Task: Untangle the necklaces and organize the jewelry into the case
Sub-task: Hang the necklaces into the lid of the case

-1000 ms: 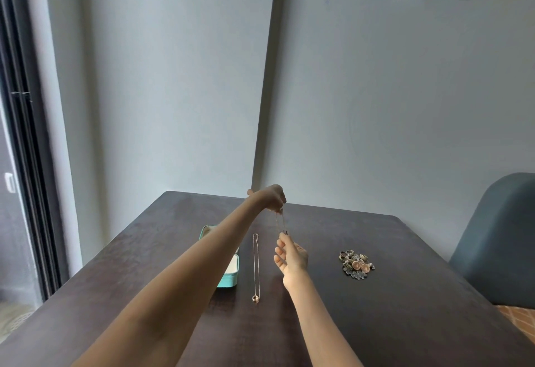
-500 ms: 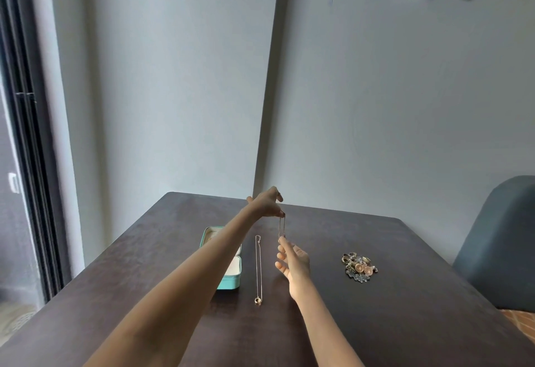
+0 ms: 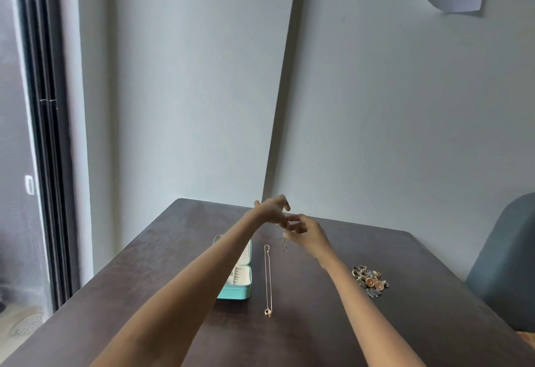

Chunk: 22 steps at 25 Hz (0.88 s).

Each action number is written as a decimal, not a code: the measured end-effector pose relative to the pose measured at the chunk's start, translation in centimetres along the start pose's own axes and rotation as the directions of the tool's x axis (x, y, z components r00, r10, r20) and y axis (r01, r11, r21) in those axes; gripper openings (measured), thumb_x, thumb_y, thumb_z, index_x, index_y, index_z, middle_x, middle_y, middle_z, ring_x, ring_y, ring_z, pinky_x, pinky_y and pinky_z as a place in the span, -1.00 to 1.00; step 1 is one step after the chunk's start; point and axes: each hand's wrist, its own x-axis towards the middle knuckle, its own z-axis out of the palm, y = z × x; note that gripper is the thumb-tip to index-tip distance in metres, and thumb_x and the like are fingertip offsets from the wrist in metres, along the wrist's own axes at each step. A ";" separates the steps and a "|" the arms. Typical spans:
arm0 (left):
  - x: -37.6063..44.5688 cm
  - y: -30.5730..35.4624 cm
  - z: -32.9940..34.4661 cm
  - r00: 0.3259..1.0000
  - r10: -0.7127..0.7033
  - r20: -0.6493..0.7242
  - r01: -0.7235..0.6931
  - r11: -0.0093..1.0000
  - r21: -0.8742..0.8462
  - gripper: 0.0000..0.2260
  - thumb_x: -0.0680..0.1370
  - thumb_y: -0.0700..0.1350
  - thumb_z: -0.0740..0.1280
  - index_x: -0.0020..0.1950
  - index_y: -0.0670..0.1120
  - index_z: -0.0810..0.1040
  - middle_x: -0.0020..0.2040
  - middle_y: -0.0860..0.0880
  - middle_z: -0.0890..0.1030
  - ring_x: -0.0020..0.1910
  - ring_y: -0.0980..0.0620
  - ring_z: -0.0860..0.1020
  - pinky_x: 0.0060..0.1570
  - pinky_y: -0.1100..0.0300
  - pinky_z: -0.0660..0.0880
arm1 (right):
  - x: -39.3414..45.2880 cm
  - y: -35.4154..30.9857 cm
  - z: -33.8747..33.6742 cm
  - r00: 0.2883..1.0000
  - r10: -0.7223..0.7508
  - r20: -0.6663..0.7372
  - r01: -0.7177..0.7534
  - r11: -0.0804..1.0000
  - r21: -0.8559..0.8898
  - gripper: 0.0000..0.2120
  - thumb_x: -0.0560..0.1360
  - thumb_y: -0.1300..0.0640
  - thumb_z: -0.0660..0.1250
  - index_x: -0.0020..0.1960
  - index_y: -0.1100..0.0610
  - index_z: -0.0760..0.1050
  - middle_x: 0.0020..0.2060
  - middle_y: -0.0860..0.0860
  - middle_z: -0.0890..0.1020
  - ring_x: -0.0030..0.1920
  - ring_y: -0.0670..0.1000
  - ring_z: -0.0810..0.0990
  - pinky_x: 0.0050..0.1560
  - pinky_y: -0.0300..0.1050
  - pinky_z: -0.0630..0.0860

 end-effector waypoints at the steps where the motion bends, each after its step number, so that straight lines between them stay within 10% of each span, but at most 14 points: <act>1: -0.1 0.0 -0.2 1.000 -0.005 0.026 0.006 0.999 -0.037 -0.53 0.41 -0.15 0.46 0.26 -0.09 0.38 0.18 -0.13 0.57 0.25 -0.10 0.48 0.37 -0.05 0.22 | 0.1 -0.2 -0.1 1.000 -0.011 -0.017 0.010 1.000 -0.021 -0.76 0.40 0.15 0.44 0.04 -0.06 0.58 -0.23 -0.10 0.67 -0.21 -0.22 0.58 -0.12 -0.34 0.45; 11: -1.5 -0.3 -1.5 0.983 0.027 0.182 0.004 0.986 -0.166 -0.57 0.52 -0.30 0.28 0.37 -0.21 0.31 -0.17 -0.04 0.49 -0.23 0.09 0.49 -0.21 0.34 0.40 | -0.6 0.2 1.2 0.986 0.035 -0.161 -0.010 0.988 0.154 -0.91 0.38 0.06 0.50 -0.13 0.03 0.68 -0.31 -0.04 0.69 -0.43 -0.22 0.46 -0.28 -0.30 0.40; 17: -1.4 -2.2 -0.8 0.998 0.041 0.043 -0.023 0.935 -0.355 -0.51 0.45 -0.27 0.43 0.33 -0.21 0.34 -0.25 -0.01 0.52 -0.27 0.10 0.50 -0.18 0.31 0.44 | -0.8 0.7 2.0 0.973 0.098 -0.207 -0.038 0.960 0.277 -0.97 0.39 0.08 0.48 -0.21 -0.02 0.65 -0.29 -0.04 0.68 -0.29 -0.14 0.52 -0.24 -0.26 0.38; 22: -0.8 -2.8 -0.5 0.997 0.042 -0.061 -0.057 0.963 -0.263 -0.50 0.41 -0.20 0.47 0.30 -0.12 0.39 -0.22 0.00 0.59 0.02 -0.11 0.58 0.29 -0.08 0.36 | -0.4 0.4 2.1 0.991 0.054 -0.121 -0.015 0.951 0.308 -0.78 0.41 0.10 0.47 0.05 -0.01 0.61 -0.14 -0.06 0.69 -0.11 -0.13 0.61 -0.02 -0.25 0.51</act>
